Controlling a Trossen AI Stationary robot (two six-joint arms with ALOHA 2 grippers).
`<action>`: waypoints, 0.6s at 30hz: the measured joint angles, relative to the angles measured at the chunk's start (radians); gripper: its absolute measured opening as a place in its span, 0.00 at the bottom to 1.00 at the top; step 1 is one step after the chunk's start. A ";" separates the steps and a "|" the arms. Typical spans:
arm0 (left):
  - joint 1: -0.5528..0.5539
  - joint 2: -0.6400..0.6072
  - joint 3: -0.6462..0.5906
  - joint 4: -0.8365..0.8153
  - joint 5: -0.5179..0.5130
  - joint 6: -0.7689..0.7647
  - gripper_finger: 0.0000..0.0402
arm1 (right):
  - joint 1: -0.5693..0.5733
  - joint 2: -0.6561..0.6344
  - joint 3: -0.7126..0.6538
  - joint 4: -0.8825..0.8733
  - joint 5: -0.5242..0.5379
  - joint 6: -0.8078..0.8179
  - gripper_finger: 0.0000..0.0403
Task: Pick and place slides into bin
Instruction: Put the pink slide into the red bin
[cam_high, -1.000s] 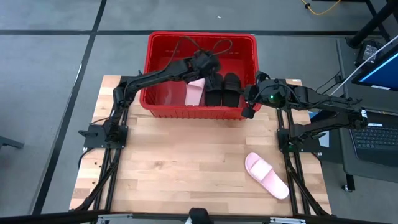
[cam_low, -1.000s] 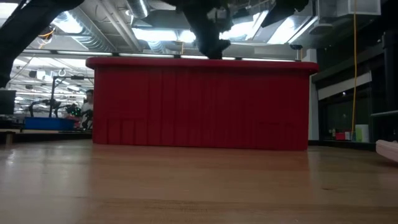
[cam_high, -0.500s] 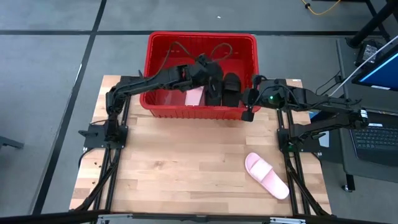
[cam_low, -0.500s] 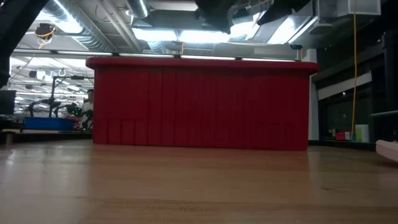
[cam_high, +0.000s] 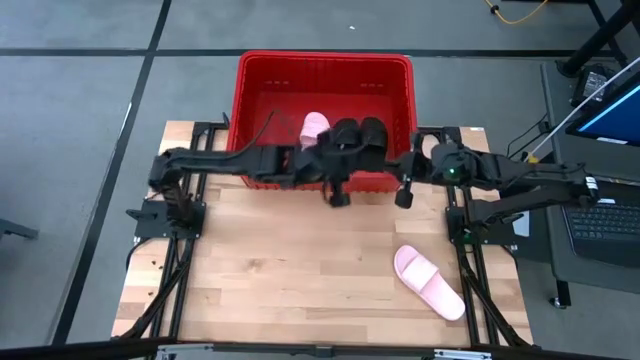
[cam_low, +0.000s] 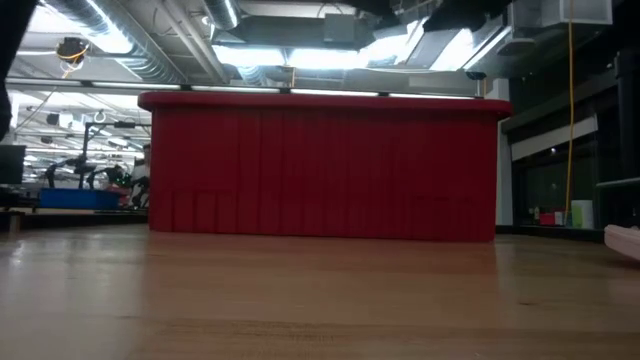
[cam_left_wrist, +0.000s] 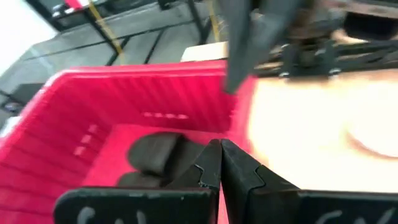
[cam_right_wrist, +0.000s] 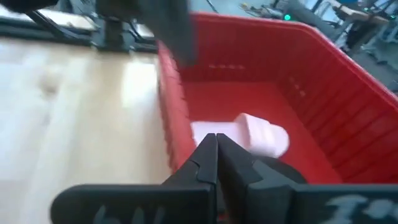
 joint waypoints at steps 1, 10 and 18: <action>-0.023 -0.027 -0.051 0.041 0.001 -0.016 0.00 | 0.017 -0.001 0.000 0.005 0.001 0.014 0.02; -0.234 -0.343 -0.588 0.471 -0.071 -0.064 0.00 | 0.185 0.024 -0.001 0.004 0.002 0.052 0.01; -0.353 -0.588 -0.800 0.495 -0.086 -0.158 0.00 | 0.369 0.029 0.061 0.001 0.001 0.082 0.01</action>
